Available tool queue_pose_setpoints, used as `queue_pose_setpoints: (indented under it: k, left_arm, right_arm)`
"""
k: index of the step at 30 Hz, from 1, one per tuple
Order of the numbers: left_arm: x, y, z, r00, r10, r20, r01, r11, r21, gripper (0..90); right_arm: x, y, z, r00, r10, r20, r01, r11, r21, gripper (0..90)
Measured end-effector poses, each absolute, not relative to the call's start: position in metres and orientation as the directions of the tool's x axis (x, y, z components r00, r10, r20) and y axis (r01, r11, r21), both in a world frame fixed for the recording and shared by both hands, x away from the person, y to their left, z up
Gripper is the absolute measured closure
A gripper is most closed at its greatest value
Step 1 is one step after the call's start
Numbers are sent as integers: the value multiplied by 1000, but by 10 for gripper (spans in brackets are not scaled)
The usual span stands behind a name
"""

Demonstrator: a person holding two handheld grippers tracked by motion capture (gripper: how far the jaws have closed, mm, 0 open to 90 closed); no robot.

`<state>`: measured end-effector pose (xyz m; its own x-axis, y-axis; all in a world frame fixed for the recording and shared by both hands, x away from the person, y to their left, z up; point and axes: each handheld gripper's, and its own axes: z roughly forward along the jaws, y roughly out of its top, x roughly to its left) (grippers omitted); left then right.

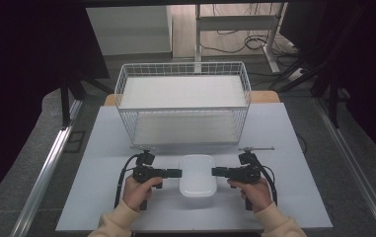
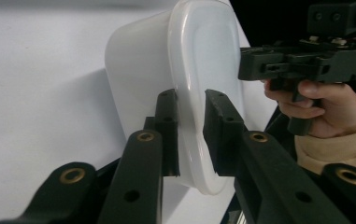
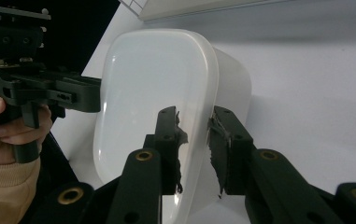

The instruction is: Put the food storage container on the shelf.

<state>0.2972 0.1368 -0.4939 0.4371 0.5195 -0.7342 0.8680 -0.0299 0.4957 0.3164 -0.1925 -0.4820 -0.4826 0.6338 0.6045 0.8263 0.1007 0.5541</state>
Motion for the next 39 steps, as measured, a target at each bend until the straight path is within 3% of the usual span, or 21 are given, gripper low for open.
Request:
queue_pose_setpoints:
  k: [7, 39]
  left_arm:
    - [294, 138, -488, 459, 508, -729, 856, -33, 516, 811]
    - [284, 137, -467, 535, 545, -646, 794, -64, 604, 812]
  right_arm:
    - [314, -194, -478, -495, 632, 595, 814, 98, 573, 767]
    - [307, -193, -458, -562, 622, 545, 753, 111, 648, 783]
